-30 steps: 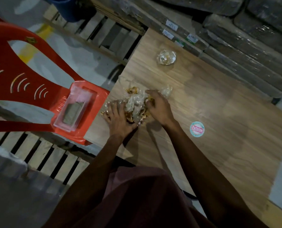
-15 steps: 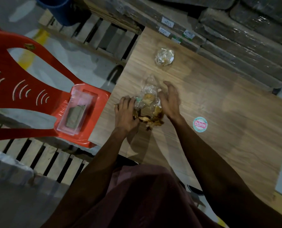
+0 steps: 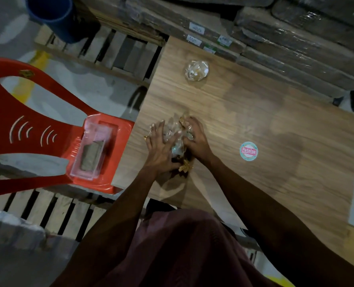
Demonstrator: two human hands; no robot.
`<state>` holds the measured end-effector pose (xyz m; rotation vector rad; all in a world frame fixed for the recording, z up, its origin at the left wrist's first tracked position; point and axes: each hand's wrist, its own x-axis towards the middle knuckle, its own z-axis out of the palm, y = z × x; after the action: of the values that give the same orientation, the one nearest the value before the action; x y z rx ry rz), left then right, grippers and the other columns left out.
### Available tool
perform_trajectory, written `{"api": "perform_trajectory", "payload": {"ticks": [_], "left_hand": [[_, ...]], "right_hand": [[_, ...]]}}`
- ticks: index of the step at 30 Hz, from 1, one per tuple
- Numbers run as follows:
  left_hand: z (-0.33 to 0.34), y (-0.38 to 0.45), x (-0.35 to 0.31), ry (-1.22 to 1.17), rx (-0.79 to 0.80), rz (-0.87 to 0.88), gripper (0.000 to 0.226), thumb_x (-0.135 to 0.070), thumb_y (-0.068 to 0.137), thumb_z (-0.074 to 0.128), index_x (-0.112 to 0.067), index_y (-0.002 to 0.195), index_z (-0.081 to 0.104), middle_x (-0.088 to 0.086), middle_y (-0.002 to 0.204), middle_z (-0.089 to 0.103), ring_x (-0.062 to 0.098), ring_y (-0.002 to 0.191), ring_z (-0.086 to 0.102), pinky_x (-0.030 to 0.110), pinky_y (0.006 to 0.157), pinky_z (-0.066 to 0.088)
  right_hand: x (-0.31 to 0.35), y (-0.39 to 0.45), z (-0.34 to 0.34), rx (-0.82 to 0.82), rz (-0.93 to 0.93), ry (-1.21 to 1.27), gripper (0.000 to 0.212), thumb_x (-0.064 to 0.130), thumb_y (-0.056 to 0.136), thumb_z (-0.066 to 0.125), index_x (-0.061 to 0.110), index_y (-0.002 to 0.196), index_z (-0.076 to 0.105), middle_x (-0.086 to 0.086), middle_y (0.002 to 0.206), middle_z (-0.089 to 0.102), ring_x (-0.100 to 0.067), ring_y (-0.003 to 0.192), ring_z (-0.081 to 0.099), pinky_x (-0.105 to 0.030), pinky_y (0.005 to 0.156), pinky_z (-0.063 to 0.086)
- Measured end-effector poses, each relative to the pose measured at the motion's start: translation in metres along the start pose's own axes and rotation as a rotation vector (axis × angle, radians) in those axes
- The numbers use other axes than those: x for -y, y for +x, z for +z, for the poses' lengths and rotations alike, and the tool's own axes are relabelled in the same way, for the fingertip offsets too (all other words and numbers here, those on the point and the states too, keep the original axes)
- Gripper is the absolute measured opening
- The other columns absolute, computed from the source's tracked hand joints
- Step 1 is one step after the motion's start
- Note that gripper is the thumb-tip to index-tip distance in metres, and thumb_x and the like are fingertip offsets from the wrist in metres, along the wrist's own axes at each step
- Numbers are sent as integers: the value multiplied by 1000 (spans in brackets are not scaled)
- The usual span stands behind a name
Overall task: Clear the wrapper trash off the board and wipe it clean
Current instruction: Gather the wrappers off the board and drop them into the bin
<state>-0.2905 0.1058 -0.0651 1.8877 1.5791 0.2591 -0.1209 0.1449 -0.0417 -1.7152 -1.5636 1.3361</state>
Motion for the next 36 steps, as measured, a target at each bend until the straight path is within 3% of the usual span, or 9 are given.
{"api": "perform_trajectory", "payload": {"ticks": [5,9,12,15,19,24,29,33,36], "left_hand": [[-1,12,-5,150,74,4,120,-70,61,83,-47,158,15,-3,168,-24,47,152,-25,75,118,-3],[-4,20,-12,219,108,-35,103,-66,67,82,-46,155,33,8,172,-11,49,152,-22,74,118,-3],[-4,21,-16,216,109,-48,96,-70,71,76,-46,154,34,9,172,-10,49,152,-23,71,118,-7],[-8,24,-22,196,110,-69,96,-65,69,81,-46,153,37,8,172,-8,49,152,-22,73,118,-6],[-3,32,-19,202,160,-118,115,-60,63,89,-43,159,29,5,172,-11,46,152,-25,70,117,-10],[-1,36,-18,196,165,-156,122,-54,62,92,-43,160,20,1,171,-12,43,152,-25,69,118,-9],[6,34,-15,109,102,-201,133,-56,55,94,-33,163,19,2,171,-16,37,153,-28,67,120,-12],[2,30,-25,131,83,-166,121,-57,63,90,-46,159,19,6,169,-26,43,152,-26,71,120,-7],[3,30,-24,124,76,-144,118,-62,63,88,-45,160,22,6,169,-27,43,151,-29,74,119,-5]], "right_hand": [[0,10,-18,129,75,147,105,17,69,77,16,160,26,-7,167,20,-28,154,25,-42,125,29],[16,32,-46,197,201,342,69,6,85,65,12,150,46,-8,156,43,-23,142,43,-27,107,47],[32,58,-55,-159,209,-70,44,13,94,63,11,138,60,-5,127,64,-22,112,61,-34,100,49],[51,97,-62,-407,124,-205,48,19,92,66,10,138,58,-13,136,60,-22,114,57,-27,103,43],[62,162,-63,-298,45,-414,76,32,85,68,19,155,41,-16,158,40,-36,149,34,-42,122,29],[49,198,-58,-169,92,-530,96,45,82,74,28,162,24,-19,159,36,-39,147,33,-47,122,28],[35,165,-54,-82,261,-462,76,52,73,77,35,144,55,-19,153,36,-40,145,30,-42,119,34],[17,104,-50,33,198,-397,70,45,77,73,35,144,57,-13,154,38,-33,145,28,-33,112,28],[0,56,-45,-46,97,-173,62,43,89,61,25,148,53,-9,151,44,-26,144,32,-25,111,24]]}}
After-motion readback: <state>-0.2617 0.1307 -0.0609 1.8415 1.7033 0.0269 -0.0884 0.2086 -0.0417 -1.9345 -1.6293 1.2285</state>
